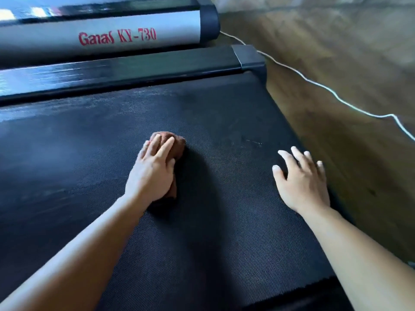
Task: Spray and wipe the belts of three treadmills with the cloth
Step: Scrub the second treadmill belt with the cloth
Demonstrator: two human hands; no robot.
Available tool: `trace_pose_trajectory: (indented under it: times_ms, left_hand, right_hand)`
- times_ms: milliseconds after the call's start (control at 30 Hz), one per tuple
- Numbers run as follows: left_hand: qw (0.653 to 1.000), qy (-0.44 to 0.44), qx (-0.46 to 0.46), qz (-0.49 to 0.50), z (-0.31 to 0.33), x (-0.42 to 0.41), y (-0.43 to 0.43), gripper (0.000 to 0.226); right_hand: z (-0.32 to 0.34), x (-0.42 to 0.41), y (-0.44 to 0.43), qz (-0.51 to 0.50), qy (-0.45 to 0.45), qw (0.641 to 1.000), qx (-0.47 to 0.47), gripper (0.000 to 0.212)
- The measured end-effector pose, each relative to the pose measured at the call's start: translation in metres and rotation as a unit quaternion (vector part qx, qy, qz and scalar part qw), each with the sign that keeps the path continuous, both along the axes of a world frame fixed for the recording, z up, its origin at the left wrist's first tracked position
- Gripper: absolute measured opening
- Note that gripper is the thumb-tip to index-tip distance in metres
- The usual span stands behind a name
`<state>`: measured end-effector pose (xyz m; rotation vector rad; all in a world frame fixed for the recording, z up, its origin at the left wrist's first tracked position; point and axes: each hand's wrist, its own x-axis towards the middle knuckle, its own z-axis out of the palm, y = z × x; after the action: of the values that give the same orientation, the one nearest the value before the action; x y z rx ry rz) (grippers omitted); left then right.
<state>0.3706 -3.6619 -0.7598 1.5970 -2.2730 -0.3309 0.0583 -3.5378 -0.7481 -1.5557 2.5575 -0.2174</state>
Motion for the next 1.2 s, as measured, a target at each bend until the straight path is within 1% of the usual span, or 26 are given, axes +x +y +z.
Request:
trace_pose_trajectory:
  times_ms: [100,200,333,500,600,700,800,867,967,1100,1200]
  left_hand:
    - [0.999,-0.004,-0.008,0.044,-0.001,-0.033,-0.020,0.057]
    - [0.999,-0.011,-0.004,0.042,-0.002,-0.076,-0.041,0.058]
    - [0.999,-0.030,0.011,-0.023,-0.002,-0.149,-0.048,0.058]
    - [0.992,-0.042,0.021,-0.117,-0.003,-0.221,0.000,0.063]
    - [0.986,-0.022,0.035,-0.159,-0.001,-0.222,0.043,0.061]
    - [0.983,-0.016,0.022,-0.179,0.000,-0.188,0.067,0.056]
    - [0.989,-0.016,0.023,-0.143,-0.001,-0.139,0.061,0.059]
    - [0.995,-0.018,0.036,-0.096,-0.004,-0.108,0.037,0.059]
    - [1.000,-0.008,0.019,-0.019,-0.004,-0.074,-0.007,0.057]
    - [0.998,-0.001,0.018,0.058,0.005,-0.077,-0.064,0.056]
    - [0.997,-0.008,0.018,0.068,0.005,-0.102,-0.099,0.057]
  right_hand:
    - [0.000,-0.018,0.017,-0.012,0.007,1.000,0.015,0.052]
    - [-0.003,-0.018,0.016,-0.018,-0.012,1.000,-0.001,0.050]
    - [-0.008,-0.019,0.015,-0.035,-0.004,0.999,-0.014,0.053]
    - [-0.011,-0.023,0.012,-0.032,0.002,0.999,0.001,0.055]
    - [-0.012,-0.024,0.012,-0.029,0.005,1.000,0.008,0.055]
    - [-0.011,-0.023,0.013,-0.025,0.007,1.000,-0.002,0.055]
    - [-0.012,-0.022,0.013,-0.022,0.017,1.000,0.001,0.056]
    - [-0.011,-0.023,0.013,-0.018,0.022,1.000,0.006,0.059]
    - [-0.010,-0.023,0.012,-0.012,0.027,0.999,0.013,0.061]
    - [-0.008,-0.021,0.012,-0.016,0.021,1.000,0.015,0.060]
    - [-0.009,-0.021,0.011,-0.015,0.028,0.999,0.015,0.060]
